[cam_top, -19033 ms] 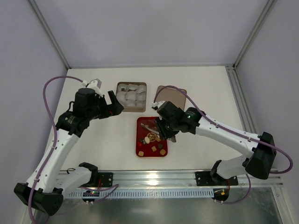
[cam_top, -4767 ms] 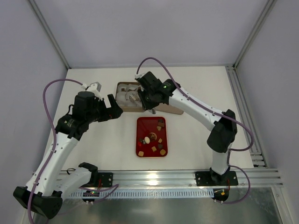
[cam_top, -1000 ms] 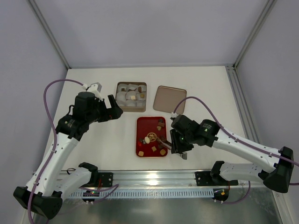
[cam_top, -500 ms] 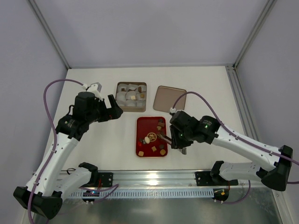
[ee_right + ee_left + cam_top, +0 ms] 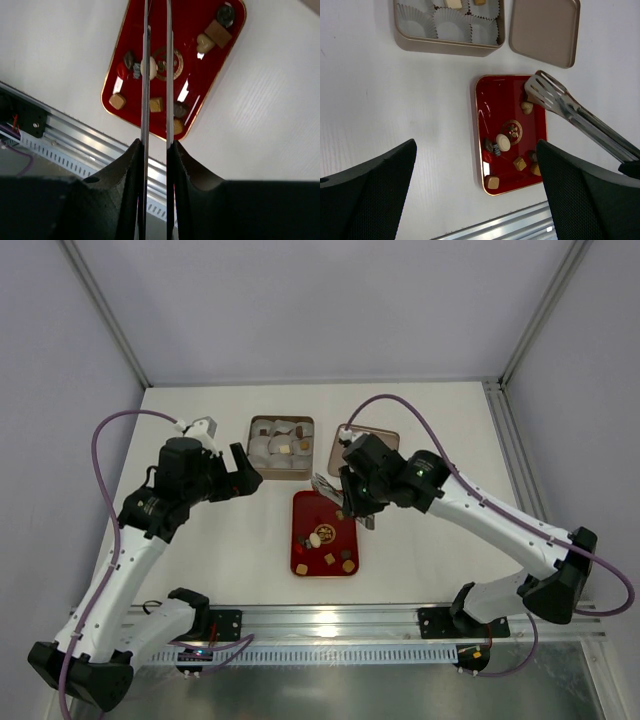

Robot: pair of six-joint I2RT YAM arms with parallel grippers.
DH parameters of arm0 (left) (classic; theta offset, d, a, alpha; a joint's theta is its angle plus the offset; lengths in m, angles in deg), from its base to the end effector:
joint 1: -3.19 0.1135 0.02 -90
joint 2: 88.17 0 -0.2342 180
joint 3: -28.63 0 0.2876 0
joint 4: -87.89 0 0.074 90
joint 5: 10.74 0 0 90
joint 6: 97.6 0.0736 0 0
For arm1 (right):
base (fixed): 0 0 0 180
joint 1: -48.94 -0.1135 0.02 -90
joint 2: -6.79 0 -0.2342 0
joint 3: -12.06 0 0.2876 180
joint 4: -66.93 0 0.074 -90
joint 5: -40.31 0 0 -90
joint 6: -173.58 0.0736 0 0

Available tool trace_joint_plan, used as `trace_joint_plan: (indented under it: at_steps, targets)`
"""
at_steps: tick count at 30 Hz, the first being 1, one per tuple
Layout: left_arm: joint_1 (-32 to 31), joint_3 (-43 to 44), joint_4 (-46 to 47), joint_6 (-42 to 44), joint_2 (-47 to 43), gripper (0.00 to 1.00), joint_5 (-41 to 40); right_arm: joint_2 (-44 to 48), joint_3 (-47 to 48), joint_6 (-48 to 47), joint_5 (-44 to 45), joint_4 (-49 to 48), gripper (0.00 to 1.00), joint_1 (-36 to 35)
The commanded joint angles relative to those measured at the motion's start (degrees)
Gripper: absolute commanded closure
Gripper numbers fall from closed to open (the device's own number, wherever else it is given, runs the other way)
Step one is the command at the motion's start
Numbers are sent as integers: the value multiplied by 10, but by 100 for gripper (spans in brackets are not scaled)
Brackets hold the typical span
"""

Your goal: Pack the chocolate

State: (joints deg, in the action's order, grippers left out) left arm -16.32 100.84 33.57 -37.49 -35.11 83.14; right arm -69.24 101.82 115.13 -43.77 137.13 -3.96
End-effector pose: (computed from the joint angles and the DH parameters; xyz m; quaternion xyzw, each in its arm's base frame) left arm 0.2542 -0.0954 0.3101 -0.0647 0.8850 -0.2196 0.4055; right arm 0.2016 0.2540 0.2863 -0.1625 0.9424 0.1570 0.2465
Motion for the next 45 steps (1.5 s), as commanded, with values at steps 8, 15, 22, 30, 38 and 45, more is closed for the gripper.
trace_joint_plan:
  at_steps: [8,15,22,30,38,45]
  targets:
    - [-1,40,-10,16,-9,0,-22,-199,200,-97,-28,-142,77,42]
    - [-2,52,-25,25,-14,0,-34,-320,321,-108,-77,-170,78,61]
    - [-2,53,-30,29,-14,0,-50,-402,386,-108,-93,-169,78,71]
    - [-1,51,-29,26,-10,0,-47,-453,418,-110,-99,-166,77,72]
    - [-1,51,-26,26,-8,0,-44,-465,420,-112,-93,-166,73,73]
    - [-2,51,-26,25,-6,1,-43,-472,425,-112,-90,-163,68,74]
